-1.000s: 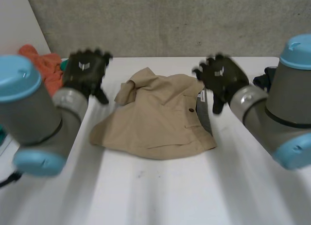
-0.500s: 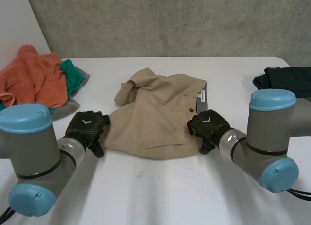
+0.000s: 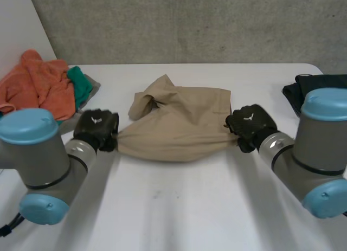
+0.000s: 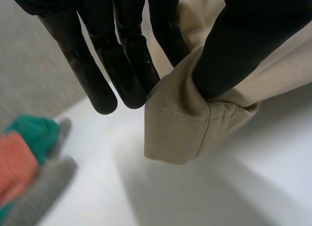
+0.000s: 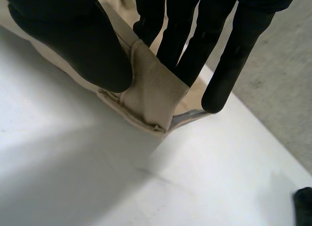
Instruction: Fold the laundry.
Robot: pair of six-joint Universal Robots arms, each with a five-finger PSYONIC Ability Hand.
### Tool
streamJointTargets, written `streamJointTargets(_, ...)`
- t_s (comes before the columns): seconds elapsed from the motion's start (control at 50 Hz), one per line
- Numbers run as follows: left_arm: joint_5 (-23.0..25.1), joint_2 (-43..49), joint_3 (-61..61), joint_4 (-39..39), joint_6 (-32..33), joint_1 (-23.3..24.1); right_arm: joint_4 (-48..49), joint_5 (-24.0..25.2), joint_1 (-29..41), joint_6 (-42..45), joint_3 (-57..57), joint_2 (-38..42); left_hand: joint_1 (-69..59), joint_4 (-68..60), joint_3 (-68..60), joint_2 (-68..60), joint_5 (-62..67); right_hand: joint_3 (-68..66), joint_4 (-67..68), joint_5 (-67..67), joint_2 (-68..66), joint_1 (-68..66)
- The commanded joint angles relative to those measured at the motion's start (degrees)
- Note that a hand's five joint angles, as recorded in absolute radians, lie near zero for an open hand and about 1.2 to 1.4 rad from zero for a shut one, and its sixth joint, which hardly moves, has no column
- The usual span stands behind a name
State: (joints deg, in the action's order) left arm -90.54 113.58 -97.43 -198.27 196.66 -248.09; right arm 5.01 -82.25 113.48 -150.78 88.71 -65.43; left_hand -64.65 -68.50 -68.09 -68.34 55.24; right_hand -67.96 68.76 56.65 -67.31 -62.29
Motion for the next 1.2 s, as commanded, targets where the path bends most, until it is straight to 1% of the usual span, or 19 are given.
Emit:
streamJointTargets(0.02,-0.08,-17.82,-0.30,7.52,0.03,2.35,-7.64,-0.19,-0.28,3.91,-1.17,-11.02,-15.35,-11.50,-11.91,-11.66,14.76,-12.04,11.24,13.35,-12.69,-17.71)
streamJointTargets(0.1,0.36,-27.41,1.10,14.20,0.12,2.53,-12.47,-0.54,-1.77,8.74,-4.68,-19.19,-15.35,-11.50,-11.91,-11.66,14.76,-12.04,11.24,13.35,-12.69,-17.71)
streamJointTargets(0.18,0.45,-33.32,4.52,19.92,1.70,3.23,-17.22,-1.24,-3.44,12.17,-9.07,-25.61,-15.35,-11.50,-11.91,-11.66,14.76,-12.04,11.24,13.35,-12.69,-17.71)
streamJointTargets(0.3,0.45,-33.60,9.27,24.59,6.27,4.55,-21.97,-1.60,-4.32,13.14,-13.47,-27.74,-15.35,-11.50,-11.91,-11.66,14.76,-12.04,11.24,13.35,-12.69,-17.71)
streamJointTargets(0.36,0.27,-29.05,10.95,24.86,9.52,5.51,-22.59,-1.77,-3.71,13.67,-13.56,-25.20,-15.35,-11.50,-11.91,-11.66,14.76,-12.04,11.24,13.35,-12.69,-17.71)
streamJointTargets(0.38,0.19,-27.29,11.30,24.86,10.31,5.52,-22.68,-2.03,-3.27,14.37,-13.74,-22.31,-15.35,-11.50,-11.91,-11.66,14.76,-12.04,11.24,13.35,-12.69,-17.71)
streamJointTargets(0.54,-0.17,-3.48,18.76,23.98,15.06,6.31,-19.62,-5.81,-1.86,15.43,-16.97,-4.91,-15.35,-11.50,-11.91,-11.66,14.76,-12.04,11.24,13.35,-12.69,-17.71)
streamJointTargets(0.6,-0.25,4.44,26.66,21.62,16.03,6.66,-15.84,-7.30,-1.60,15.34,-20.06,0.20,-15.35,-11.50,-11.91,-11.66,14.76,-12.04,11.24,13.35,-12.69,-17.71)
streamJointTargets(0.68,-1.04,11.13,39.31,14.07,17.87,6.66,-4.87,-10.29,-1.42,15.43,-26.73,6.01,-15.35,-11.50,-11.91,-11.66,14.76,-12.04,11.24,13.35,-12.69,-17.71)
streamJointTargets(0.7,-1.22,12.01,41.77,11.79,18.57,6.66,1.60,-11.17,-1.34,15.25,-29.44,7.32,-15.35,-11.50,-11.91,-11.66,14.76,-12.04,11.24,13.35,-12.69,-17.71)
streamJointTargets(0.72,-1.48,13.41,47.11,6.46,20.23,6.66,5.32,-11.44,-1.25,15.25,-30.51,7.86,-15.35,-11.50,-11.91,-11.66,14.76,-12.04,11.24,13.35,-12.69,-17.71)
streamJointTargets(0.76,-1.84,14.30,51.80,0.37,22.35,6.48,13.14,-11.53,-1.25,15.16,-32.10,8.39,-15.35,-11.50,-11.91,-11.66,14.76,-12.04,11.24,13.35,-12.69,-17.71)
streamJointTargets(0.78,-1.75,14.48,53.65,-2.79,23.58,6.48,22.05,-11.62,-1.16,15.25,-33.06,8.48,-15.35,-11.50,-11.91,-11.66,14.76,-12.04,11.24,13.35,-12.69,-17.71)
streamJointTargets(0.8,-2.27,14.39,56.36,-9.18,25.59,6.57,26.49,-11.70,-1.16,15.25,-33.42,8.39,-15.35,-11.50,-11.91,-11.66,14.76,-12.04,11.24,13.35,-12.69,-17.71)
streamJointTargets(0.86,-2.89,13.69,58.05,-17.30,26.23,6.57,40.63,-11.44,-1.07,15.25,-34.04,8.30,-15.35,-11.50,-11.91,-11.66,14.76,-12.04,11.24,13.35,-12.69,-17.71)
streamJointTargets(0.88,-3.07,12.99,58.15,-20.98,25.79,6.83,42.52,-11.35,-1.07,15.25,-34.30,8.30,-15.35,-11.50,-11.91,-11.66,14.76,-12.04,11.24,13.35,-12.69,-17.71)
streamJointTargets(0.96,-3.59,10.27,56.31,-20.50,24.04,7.62,41.84,-11.35,-0.37,14.81,-37.64,9.00,-15.35,-11.50,-11.91,-11.66,14.76,-12.04,11.24,13.35,-12.69,-17.71)
streamJointTargets(1.02,-3.94,8.51,52.27,-18.56,22.63,7.71,36.94,-11.35,-0.28,14.38,-38.96,9.88,-15.35,-11.50,-11.91,-11.66,14.76,-12.04,11.24,13.35,-12.69,-17.71)
streamJointTargets(1.2,-4.03,5.69,32.16,-16.45,21.04,7.45,23.65,-11.18,0.07,10.07,-35.81,11.46,-15.35,-11.50,-11.91,-11.66,14.76,-12.04,11.24,13.35,-12.69,-17.71)
